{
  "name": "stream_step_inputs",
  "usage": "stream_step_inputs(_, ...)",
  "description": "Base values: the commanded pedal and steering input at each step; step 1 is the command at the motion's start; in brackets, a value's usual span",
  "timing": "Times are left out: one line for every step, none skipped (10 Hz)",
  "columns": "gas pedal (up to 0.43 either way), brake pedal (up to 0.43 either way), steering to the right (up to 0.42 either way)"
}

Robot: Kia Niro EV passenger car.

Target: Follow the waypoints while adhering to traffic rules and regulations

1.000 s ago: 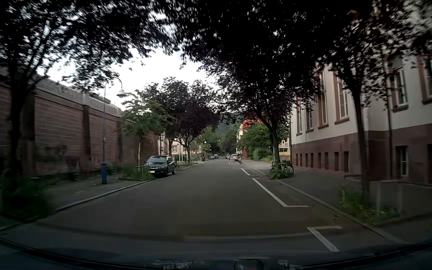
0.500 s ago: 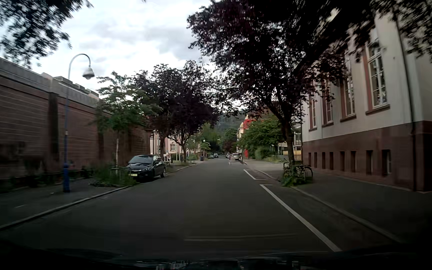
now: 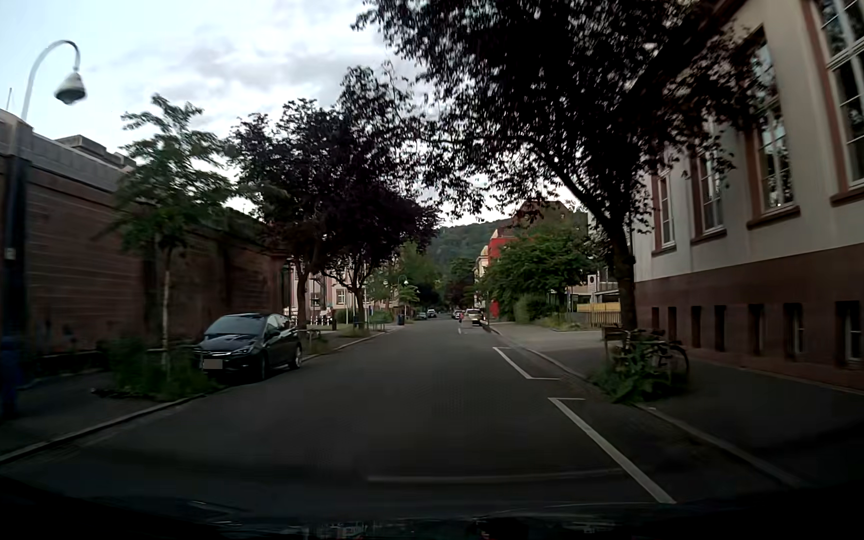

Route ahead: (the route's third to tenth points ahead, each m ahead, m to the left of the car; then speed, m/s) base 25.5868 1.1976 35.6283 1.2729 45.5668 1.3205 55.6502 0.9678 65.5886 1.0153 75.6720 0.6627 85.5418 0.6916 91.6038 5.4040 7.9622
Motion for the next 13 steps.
stream_step_inputs(0.000, 0.000, 0.000)
stream_step_inputs(0.000, 0.000, 0.000)
stream_step_inputs(0.000, 0.000, 0.000)
stream_step_inputs(0.000, 0.000, 0.000)
stream_step_inputs(0.000, 0.000, 0.000)
stream_step_inputs(0.000, 0.000, 0.000)
stream_step_inputs(0.000, 0.000, 0.000)
stream_step_inputs(0.000, 0.000, 0.000)
stream_step_inputs(0.000, 0.000, 0.000)
stream_step_inputs(0.000, 0.000, 0.000)
stream_step_inputs(0.000, 0.000, 0.000)
stream_step_inputs(0.020, 0.000, 0.000)
stream_step_inputs(0.020, 0.000, 0.000)
